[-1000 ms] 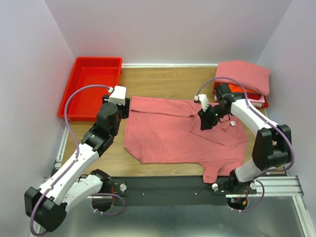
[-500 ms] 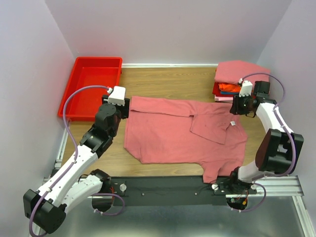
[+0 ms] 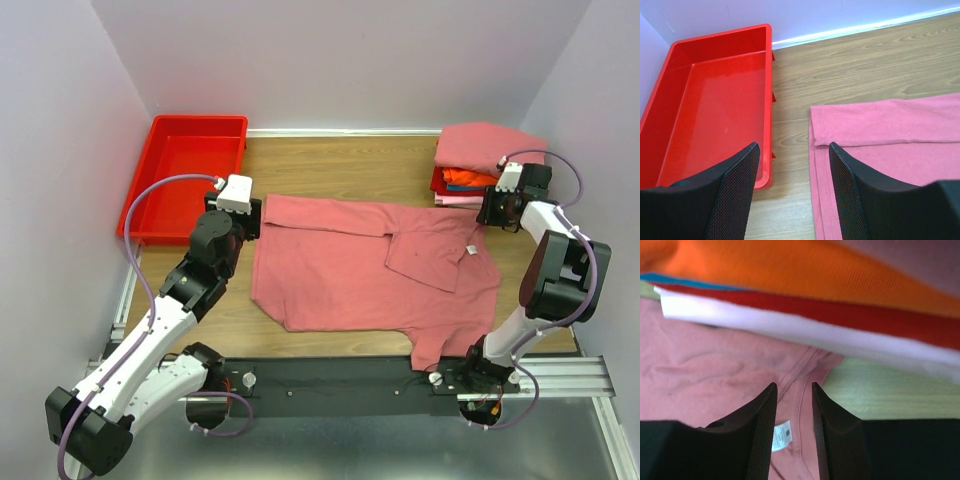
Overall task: Fold and stack the t-shirts
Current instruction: Fold the tshirt
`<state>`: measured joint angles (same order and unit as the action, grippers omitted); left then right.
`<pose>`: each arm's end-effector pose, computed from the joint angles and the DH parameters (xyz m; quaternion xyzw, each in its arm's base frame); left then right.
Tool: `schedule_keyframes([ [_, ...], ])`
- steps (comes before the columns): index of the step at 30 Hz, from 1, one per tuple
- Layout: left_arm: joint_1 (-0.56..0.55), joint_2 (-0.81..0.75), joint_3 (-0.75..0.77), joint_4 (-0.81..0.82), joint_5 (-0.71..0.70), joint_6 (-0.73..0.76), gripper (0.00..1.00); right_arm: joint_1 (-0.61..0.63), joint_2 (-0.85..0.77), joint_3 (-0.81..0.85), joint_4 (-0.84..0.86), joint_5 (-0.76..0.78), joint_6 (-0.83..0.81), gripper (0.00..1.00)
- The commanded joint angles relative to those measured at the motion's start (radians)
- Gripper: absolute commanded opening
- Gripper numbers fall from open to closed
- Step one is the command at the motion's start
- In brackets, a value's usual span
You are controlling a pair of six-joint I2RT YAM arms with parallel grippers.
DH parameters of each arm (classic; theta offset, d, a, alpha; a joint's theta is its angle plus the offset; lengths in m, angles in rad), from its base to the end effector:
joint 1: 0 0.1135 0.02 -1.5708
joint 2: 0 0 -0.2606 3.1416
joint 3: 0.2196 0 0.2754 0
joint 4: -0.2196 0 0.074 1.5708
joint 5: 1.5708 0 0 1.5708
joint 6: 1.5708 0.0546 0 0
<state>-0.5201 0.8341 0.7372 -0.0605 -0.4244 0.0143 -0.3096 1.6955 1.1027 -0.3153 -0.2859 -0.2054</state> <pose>0.2198 -0.1000 0.3208 0.0644 0.7532 -0.0037 0.6546 0.3729 -0.1031 0.1720 0.0025 0.9371 0.0483 0.3457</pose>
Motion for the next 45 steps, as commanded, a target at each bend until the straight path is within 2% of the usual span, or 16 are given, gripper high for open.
schedule_keyframes([
  [1, 0.002, -0.013, -0.007, 0.028, 0.021, -0.008, 0.66, -0.002, 0.047, 0.039, 0.062, 0.016, 0.018, 0.4],
  [8, 0.002, -0.007, -0.009, 0.028, 0.016, -0.008, 0.66, -0.002, 0.092, 0.059, 0.087, 0.021, 0.017, 0.36],
  [9, 0.002, -0.009, -0.009, 0.028, 0.018, -0.008, 0.66, -0.002, 0.093, 0.063, 0.09, 0.016, 0.017, 0.25],
  [12, 0.002, -0.004, -0.007, 0.028, 0.015, -0.007, 0.66, -0.002, 0.09, 0.066, 0.094, 0.007, 0.015, 0.11],
  [17, 0.002, 0.0, -0.009, 0.028, 0.013, -0.008, 0.66, -0.005, 0.064, 0.062, 0.107, 0.019, 0.008, 0.01],
  [27, 0.002, 0.01, -0.01, 0.028, 0.012, -0.008, 0.66, -0.006, 0.035, 0.065, 0.13, 0.06, -0.002, 0.0],
  [38, 0.002, 0.016, -0.007, 0.03, 0.012, -0.007, 0.66, -0.008, -0.066, 0.019, 0.134, -0.007, -0.065, 0.01],
  [45, 0.002, 0.017, -0.009, 0.03, 0.013, -0.007, 0.66, -0.008, -0.03, 0.037, 0.133, 0.04, -0.055, 0.0],
])
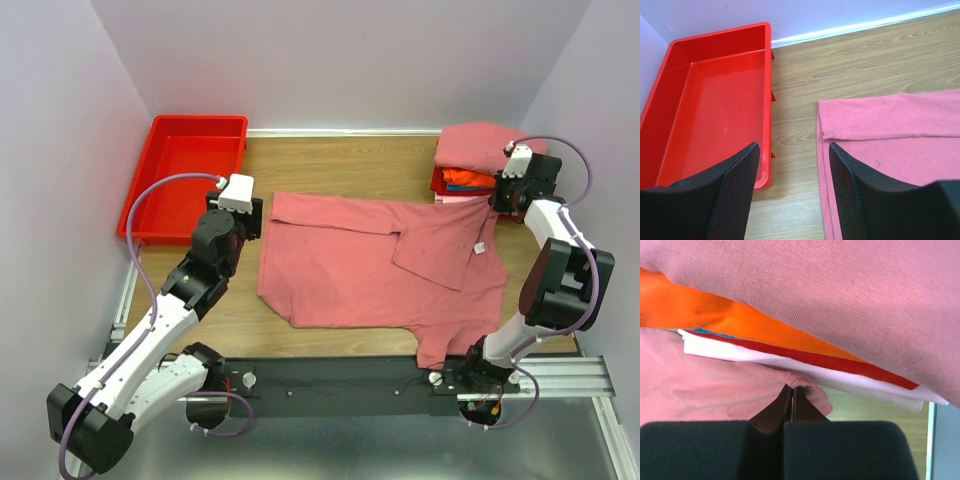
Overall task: Fold and stack the t-shirts
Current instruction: Fold the tshirt
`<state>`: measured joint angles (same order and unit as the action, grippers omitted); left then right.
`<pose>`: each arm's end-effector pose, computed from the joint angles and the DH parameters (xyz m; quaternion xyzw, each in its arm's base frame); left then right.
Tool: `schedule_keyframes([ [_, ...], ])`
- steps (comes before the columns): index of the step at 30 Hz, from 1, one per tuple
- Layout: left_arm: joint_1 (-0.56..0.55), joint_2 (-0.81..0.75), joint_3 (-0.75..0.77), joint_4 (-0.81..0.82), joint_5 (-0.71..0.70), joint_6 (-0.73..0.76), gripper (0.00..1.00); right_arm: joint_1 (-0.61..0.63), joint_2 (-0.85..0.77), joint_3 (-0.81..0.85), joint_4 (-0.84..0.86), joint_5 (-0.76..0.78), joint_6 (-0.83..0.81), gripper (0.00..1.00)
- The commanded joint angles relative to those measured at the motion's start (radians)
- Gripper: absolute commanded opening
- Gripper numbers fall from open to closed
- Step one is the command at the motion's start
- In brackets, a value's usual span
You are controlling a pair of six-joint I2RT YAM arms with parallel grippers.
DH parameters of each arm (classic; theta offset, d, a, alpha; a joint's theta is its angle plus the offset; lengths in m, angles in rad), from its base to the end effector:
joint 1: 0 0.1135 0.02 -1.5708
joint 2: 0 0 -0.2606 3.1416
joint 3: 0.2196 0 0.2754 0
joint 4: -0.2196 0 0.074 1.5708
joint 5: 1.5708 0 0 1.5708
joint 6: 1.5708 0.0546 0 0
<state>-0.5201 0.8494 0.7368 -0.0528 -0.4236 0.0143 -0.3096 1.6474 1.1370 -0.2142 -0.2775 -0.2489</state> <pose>0.2227 -0.1017 0.3182 0.0659 0.7554 -0.0028 0.6519 0.3841 -0.1072 0.2105 -0.0293 0.9044 0.0091 0.4257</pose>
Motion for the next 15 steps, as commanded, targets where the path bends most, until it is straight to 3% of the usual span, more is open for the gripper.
schedule_keyframes([
  [1, 0.002, 0.002, -0.008, 0.021, 0.011, -0.007, 0.66, -0.008, 0.029, 0.012, 0.032, 0.037, -0.013, 0.0],
  [11, 0.002, 0.01, -0.008, 0.021, 0.016, -0.011, 0.66, -0.008, 0.071, 0.032, 0.038, 0.104, -0.027, 0.06],
  [15, 0.003, 0.013, -0.007, 0.018, 0.017, -0.011, 0.66, -0.008, 0.057, 0.023, 0.036, 0.109, -0.036, 0.21],
])
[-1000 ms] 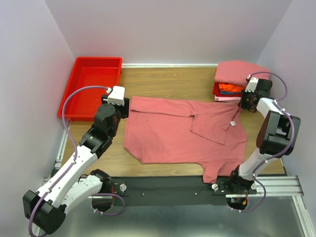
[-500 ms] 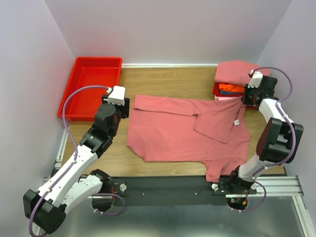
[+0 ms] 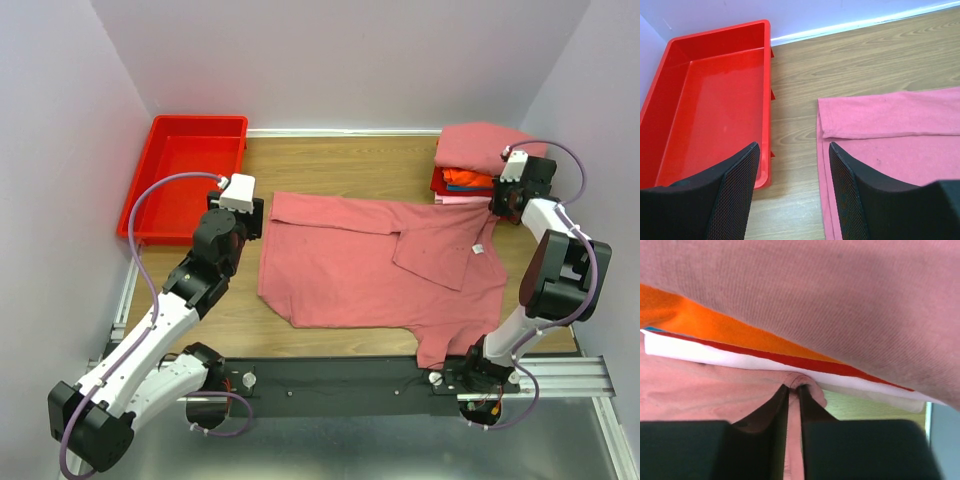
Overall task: Fold and stack the t-shirts
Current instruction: Fold the tshirt
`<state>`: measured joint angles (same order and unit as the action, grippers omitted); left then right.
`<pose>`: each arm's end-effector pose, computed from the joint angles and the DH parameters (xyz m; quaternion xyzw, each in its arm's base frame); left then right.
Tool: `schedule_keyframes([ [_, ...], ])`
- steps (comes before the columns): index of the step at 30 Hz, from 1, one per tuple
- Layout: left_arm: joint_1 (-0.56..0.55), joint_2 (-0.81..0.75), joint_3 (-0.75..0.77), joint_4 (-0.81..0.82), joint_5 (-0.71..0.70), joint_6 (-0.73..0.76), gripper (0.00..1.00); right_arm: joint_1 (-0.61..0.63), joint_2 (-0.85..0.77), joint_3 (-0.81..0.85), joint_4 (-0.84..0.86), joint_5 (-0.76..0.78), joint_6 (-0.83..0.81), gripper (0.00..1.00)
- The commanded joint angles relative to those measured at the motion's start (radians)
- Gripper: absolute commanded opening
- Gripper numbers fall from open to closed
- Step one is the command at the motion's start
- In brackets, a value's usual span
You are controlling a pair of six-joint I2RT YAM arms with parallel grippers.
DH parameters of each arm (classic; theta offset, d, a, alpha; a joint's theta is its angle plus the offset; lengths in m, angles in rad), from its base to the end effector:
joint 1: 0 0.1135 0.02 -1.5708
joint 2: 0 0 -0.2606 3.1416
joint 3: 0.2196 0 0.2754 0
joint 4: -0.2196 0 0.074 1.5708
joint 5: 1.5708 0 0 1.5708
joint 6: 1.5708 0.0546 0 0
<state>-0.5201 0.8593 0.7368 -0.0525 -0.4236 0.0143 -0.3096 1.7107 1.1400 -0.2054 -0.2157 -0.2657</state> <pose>0.2245 -0.1027 0.3160 0.0675 0.7582 -0.0013 0.6486 0.3901 -0.1125 0.1876 -0.0215 0.9174 -0.0140 0.3971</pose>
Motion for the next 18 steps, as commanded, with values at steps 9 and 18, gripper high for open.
schedule_keyframes([
  [9, 0.037, -0.045, 0.048, -0.061, 0.202, -0.296, 0.95, -0.008, -0.272, -0.135, -0.04, 0.018, -0.161, 0.66],
  [18, 0.049, 0.078, 0.023, -0.403, 0.489, -0.747, 0.84, -0.005, -0.362, -0.192, -0.479, -0.463, -0.421, 1.0],
])
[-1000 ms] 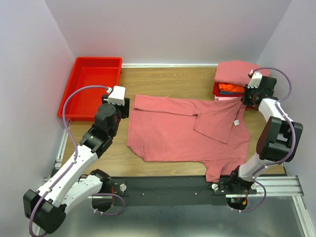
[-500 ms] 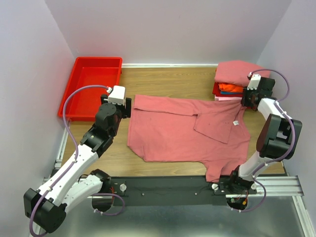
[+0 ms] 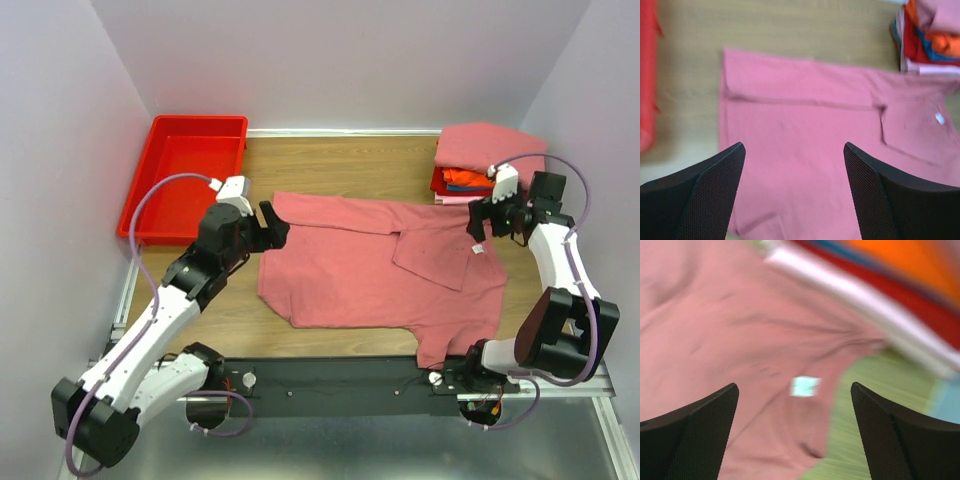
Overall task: Fold and stack the t-shirts
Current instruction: Fold the tshirt
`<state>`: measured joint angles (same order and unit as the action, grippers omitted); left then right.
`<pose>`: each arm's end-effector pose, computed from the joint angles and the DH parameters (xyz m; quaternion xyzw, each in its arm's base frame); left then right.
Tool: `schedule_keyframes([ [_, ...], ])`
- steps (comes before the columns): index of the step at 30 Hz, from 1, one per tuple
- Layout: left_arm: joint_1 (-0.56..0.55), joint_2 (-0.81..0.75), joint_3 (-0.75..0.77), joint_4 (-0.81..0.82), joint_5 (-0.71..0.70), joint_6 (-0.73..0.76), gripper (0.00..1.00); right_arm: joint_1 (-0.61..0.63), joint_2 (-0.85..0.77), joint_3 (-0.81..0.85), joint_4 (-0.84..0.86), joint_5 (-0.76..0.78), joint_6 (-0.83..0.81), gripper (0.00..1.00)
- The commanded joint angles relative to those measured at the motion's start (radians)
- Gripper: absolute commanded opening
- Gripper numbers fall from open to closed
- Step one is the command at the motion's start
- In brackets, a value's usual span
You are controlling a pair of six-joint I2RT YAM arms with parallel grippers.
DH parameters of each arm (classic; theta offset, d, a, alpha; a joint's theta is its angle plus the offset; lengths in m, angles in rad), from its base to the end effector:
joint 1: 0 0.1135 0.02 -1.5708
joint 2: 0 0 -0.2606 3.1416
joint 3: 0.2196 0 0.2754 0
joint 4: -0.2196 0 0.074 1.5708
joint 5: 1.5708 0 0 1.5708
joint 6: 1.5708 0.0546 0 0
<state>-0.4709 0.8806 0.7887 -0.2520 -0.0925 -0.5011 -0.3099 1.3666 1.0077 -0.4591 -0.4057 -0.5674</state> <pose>0.2234 -0.1081 0.3062 -0.0389 0.8163 -0.2352 0.5261 0.3159 -0.0785 0.2398 -0.1904 0.8939 0.0167 0.4055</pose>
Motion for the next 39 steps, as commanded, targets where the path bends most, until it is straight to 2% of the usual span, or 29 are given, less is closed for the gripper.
schedule_keyframes([
  [1, 0.002, 0.09, -0.043, -0.223, 0.175, -0.258, 0.78, 0.003, -0.038, -0.076, -0.23, -0.313, -0.115, 1.0],
  [3, -0.018, 0.124, -0.075, -0.291, 0.186, -0.329, 0.72, 0.015, -0.049, -0.101, -0.225, -0.376, -0.105, 1.0],
  [5, -0.077, 0.173, -0.083, -0.357, 0.162, -0.376, 0.71, 0.02, -0.057, -0.123, -0.21, -0.398, -0.075, 1.0],
  [7, -0.144, 0.213, -0.091, -0.395, 0.116, -0.436, 0.69, 0.02, -0.07, -0.112, -0.208, -0.374, -0.068, 1.0],
  [11, -0.202, 0.276, -0.112, -0.414, 0.066, -0.496, 0.62, 0.02, -0.096, -0.13, -0.191, -0.372, -0.052, 1.0],
  [18, -0.212, 0.368, -0.117, -0.382, 0.028, -0.556, 0.6, 0.02, -0.106, -0.138, -0.187, -0.364, -0.055, 1.0],
  [25, -0.213, 0.469, -0.077, -0.351, 0.014, -0.547, 0.57, 0.02, -0.107, -0.142, -0.185, -0.357, -0.06, 1.0],
  [32, -0.215, 0.472, -0.063, -0.372, 0.02, -0.53, 0.38, 0.02, -0.116, -0.153, -0.19, -0.378, -0.072, 1.0],
  [36, -0.215, 0.44, -0.072, -0.388, 0.02, -0.527, 0.37, 0.022, -0.133, -0.175, -0.22, -0.429, -0.144, 1.0],
  [39, -0.215, 0.425, -0.077, -0.389, 0.025, -0.518, 0.24, 0.038, -0.153, -0.193, -0.272, -0.45, -0.244, 1.0],
])
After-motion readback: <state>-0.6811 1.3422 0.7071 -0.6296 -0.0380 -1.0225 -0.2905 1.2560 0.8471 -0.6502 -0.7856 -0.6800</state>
